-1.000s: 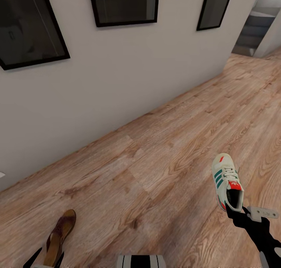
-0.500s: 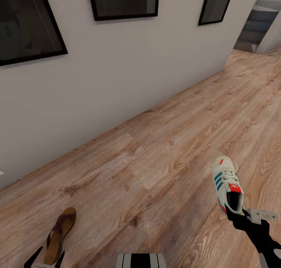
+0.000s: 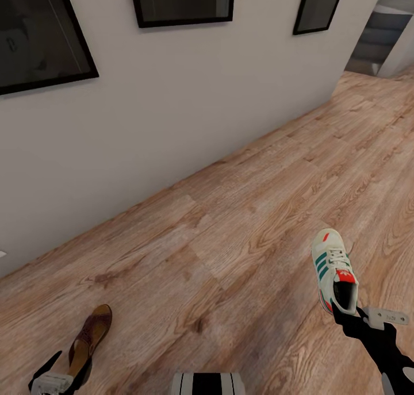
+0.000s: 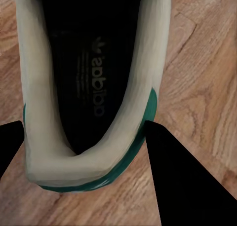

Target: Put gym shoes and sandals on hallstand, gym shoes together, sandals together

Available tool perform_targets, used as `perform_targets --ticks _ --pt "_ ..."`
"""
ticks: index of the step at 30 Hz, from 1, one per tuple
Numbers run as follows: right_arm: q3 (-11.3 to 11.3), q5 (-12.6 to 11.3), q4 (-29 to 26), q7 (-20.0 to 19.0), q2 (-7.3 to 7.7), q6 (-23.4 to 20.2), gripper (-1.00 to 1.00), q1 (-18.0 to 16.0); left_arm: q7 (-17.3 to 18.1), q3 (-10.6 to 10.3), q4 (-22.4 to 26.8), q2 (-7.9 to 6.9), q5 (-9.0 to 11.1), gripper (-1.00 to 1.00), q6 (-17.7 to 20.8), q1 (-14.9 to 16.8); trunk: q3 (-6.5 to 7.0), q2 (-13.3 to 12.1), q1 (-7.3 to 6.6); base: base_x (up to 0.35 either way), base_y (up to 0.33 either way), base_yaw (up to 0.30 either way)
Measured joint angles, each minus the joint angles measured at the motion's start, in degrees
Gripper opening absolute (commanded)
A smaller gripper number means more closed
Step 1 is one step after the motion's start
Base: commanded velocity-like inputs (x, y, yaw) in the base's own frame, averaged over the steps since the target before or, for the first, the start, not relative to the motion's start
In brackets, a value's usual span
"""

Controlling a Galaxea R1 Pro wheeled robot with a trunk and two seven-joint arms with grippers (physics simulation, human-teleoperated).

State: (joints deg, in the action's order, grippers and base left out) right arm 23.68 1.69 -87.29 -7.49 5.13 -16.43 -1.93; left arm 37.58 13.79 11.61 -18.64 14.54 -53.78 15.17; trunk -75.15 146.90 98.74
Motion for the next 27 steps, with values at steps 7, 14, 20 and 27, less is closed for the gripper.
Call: perform_targets --ticks 7,14,20,27 --pt "0.0 0.0 0.0 -0.1 -0.03 0.5 -1.00 0.0 8.2 0.2 0.3 -0.64 8.3 1.00 3.5 0.5 -0.02 0.0 0.00 0.000 0.000 0.000" --pt "0.0 0.1 0.0 -0.1 -0.03 0.6 -1.00 0.0 10.4 0.1 0.3 -0.68 10.5 1.00 4.4 0.7 -0.02 0.0 0.00 0.000 0.000 0.000" --pt "0.0 0.0 0.0 -0.1 -0.04 0.6 -1.00 0.0 10.9 0.1 0.2 -0.43 11.1 1.00 4.6 0.7 -0.03 0.0 0.00 0.000 0.000 0.000" --pt "0.0 0.0 0.0 -0.1 -0.02 0.6 -1.00 0.0 11.0 0.3 0.0 -0.42 11.5 1.00 4.7 0.7 -0.03 0.0 0.00 0.000 0.000 0.000"
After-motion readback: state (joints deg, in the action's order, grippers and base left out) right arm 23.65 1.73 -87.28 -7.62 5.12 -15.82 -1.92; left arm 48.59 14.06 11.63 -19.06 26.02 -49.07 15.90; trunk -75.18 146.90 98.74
